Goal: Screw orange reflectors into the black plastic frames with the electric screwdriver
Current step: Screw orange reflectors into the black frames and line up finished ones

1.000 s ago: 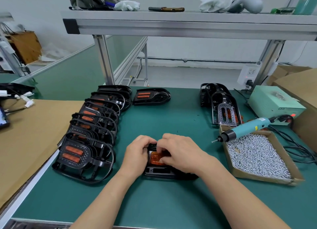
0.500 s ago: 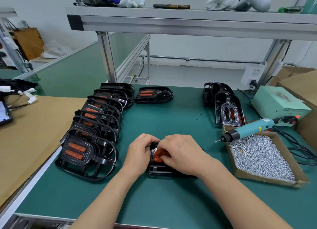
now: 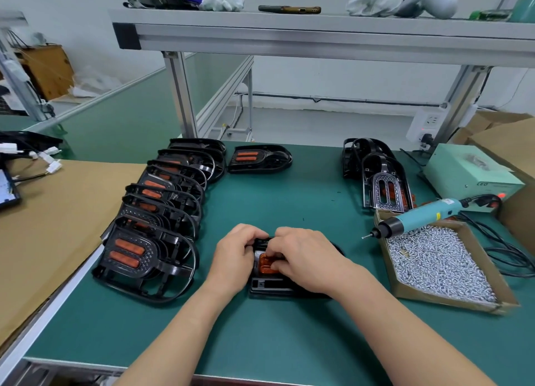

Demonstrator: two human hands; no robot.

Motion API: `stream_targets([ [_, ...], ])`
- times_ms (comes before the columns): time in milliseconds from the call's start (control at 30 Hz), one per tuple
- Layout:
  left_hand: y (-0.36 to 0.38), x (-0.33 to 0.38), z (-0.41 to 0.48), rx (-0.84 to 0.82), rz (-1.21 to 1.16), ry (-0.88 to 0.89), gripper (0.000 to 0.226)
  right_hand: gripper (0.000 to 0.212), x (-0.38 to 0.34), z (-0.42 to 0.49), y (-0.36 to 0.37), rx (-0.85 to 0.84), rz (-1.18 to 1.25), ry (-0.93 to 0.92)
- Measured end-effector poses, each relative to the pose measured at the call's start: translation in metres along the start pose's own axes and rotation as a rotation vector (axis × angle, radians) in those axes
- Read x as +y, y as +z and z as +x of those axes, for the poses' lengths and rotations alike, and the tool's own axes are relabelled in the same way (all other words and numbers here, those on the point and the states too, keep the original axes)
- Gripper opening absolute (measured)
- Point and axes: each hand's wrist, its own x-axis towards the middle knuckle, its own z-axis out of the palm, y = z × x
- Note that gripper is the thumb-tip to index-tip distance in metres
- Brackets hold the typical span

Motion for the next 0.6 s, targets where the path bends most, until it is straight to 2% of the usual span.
stream_targets([
  [100,-0.001,0.000,-0.001,0.004,0.008,0.009,0.049,0.015,-0.004,-0.001,0.006,0.021,-0.001,0.007],
  [200,-0.003,0.002,-0.003,0.000,-0.020,0.022,0.035,0.022,0.008,-0.007,0.004,0.074,0.144,0.032],
  [300,-0.004,0.003,-0.003,-0.038,-0.066,0.020,0.020,0.028,0.026,-0.019,-0.003,0.314,0.328,0.112],
  [367,-0.003,0.001,-0.004,-0.078,-0.051,0.011,0.027,0.029,0.035,-0.031,-0.004,0.519,0.455,0.188],
  [433,-0.002,0.000,-0.003,-0.121,0.010,0.014,0.033,0.031,0.038,-0.044,0.000,0.638,0.521,0.242],
  [600,0.000,0.003,0.001,-0.231,0.121,0.046,0.037,0.033,0.027,-0.062,0.030,0.648,0.456,0.218],
])
